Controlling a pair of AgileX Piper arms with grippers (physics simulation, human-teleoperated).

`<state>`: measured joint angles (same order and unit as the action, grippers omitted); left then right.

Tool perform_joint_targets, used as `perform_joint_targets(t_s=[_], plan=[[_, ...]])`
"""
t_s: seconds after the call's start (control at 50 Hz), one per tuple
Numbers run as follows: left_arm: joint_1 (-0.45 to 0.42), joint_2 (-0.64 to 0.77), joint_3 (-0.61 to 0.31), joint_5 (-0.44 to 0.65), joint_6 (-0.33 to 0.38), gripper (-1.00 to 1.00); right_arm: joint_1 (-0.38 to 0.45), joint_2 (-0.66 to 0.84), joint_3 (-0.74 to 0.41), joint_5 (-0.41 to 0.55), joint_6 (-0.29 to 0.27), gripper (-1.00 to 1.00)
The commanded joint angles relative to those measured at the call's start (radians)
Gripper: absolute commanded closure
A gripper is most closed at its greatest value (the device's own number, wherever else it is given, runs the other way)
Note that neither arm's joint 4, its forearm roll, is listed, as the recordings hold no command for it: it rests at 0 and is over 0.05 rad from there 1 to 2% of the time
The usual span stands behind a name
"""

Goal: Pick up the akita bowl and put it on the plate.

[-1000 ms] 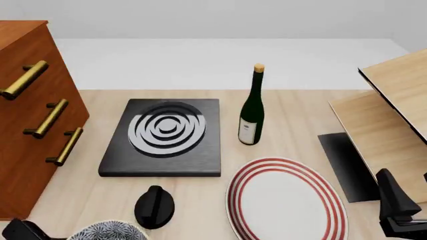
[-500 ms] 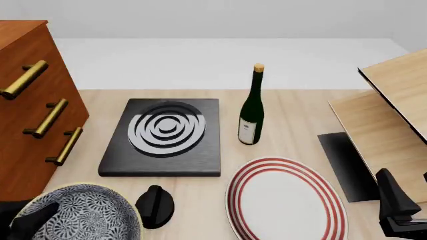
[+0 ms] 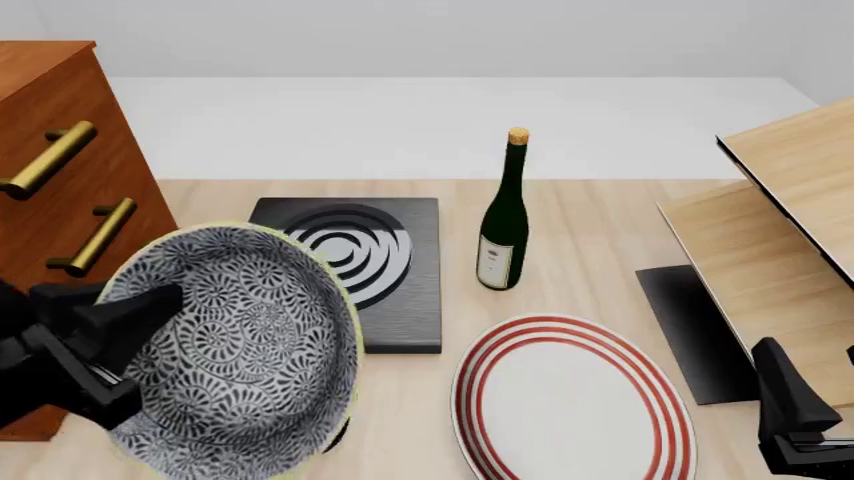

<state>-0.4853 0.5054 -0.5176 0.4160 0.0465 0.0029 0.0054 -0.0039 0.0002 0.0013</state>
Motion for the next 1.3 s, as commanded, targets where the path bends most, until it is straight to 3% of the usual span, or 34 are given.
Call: perform_joint_targets(t_s=[0.02, 0.1, 0.16, 0.3, 0.32, 0.48, 0.6, 0.62, 0.82, 1.06, 1.3], plan=[[-0.124, 0.198, -0.009, -0.234, -0.153, 1.00, 0.000, 0.000, 0.000, 0.001, 0.000, -1.00], [-0.163, 0.261, 0.003, -0.300, -0.189, 1.00, 0.000, -0.001, 0.000, 0.001, 0.000, -1.00], [-0.205, 0.322, 0.006, -0.363, -0.277, 1.00, 0.000, 0.000, 0.001, -0.001, 0.000, -1.00], [-0.260, 0.409, 0.013, -0.472, -0.373, 1.00, 0.000, -0.002, 0.000, 0.002, 0.000, -1.00], [-0.278, 0.429, 0.023, -0.505, -0.420, 1.00, 0.000, -0.002, 0.001, 0.001, 0.000, -1.00], [-0.341, 0.552, -0.020, -0.559, -0.485, 1.00, 0.000, -0.001, 0.001, 0.000, 0.000, -1.00], [-0.365, 0.602, -0.057, -0.551, -0.490, 1.00, 0.000, 0.000, 0.002, -0.001, 0.000, -1.00], [-0.381, 0.612, -0.057, -0.555, -0.524, 1.00, 0.000, 0.000, 0.002, -0.001, 0.000, -1.00], [-0.386, 0.697, -0.147, -0.501, -0.493, 1.00, 0.000, 0.000, 0.002, -0.001, 0.000, -1.00], [-0.449, 0.856, -0.289, -0.442, -0.472, 1.00, 0.000, 0.000, 0.002, -0.001, 0.000, -1.00], [-0.475, 0.962, -0.370, -0.423, -0.463, 1.00, 0.000, 0.000, 0.002, -0.001, 0.000, -1.00]])
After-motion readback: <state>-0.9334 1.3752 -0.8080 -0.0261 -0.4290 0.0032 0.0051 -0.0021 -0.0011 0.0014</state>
